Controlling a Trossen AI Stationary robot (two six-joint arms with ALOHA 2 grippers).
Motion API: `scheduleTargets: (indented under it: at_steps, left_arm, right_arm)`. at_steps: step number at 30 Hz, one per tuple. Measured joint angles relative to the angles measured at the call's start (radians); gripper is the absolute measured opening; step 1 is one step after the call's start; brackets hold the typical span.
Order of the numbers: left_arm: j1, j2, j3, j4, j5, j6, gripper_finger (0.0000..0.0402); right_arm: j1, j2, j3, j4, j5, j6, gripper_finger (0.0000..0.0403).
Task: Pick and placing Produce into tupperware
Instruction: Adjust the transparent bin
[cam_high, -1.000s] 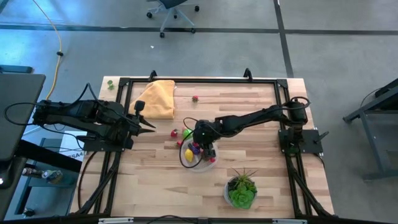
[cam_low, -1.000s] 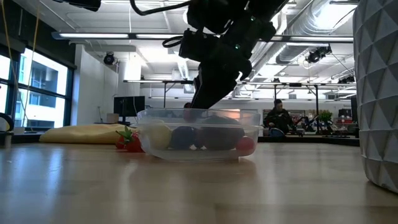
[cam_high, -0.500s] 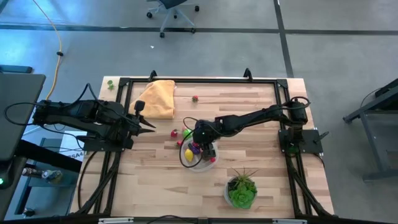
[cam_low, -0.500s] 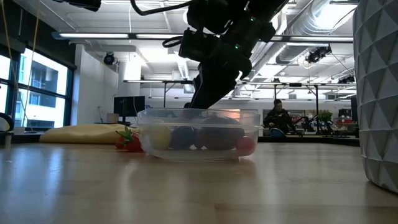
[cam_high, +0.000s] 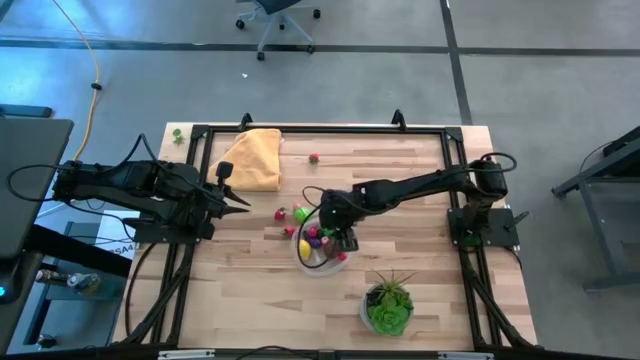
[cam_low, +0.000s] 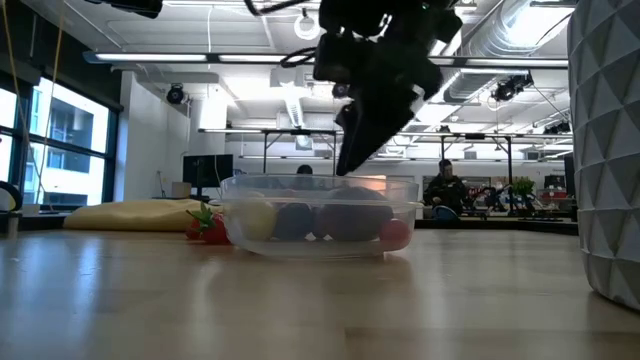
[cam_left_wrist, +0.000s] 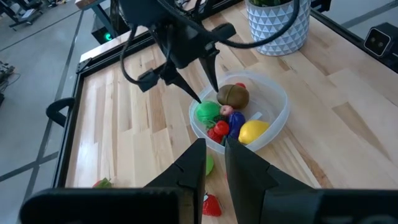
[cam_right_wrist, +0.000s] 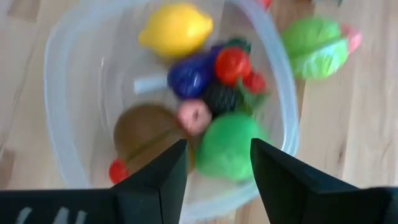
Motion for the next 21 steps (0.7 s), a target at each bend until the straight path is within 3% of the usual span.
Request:
scheduleTargets:
  at_steps: [21]
  left_arm:
    - [0.000,0.000,0.000,0.000,0.000,0.000,0.0051]
  right_arm:
    - [0.005,0.016,-0.001,-0.140,-0.093,-0.029,0.0025]
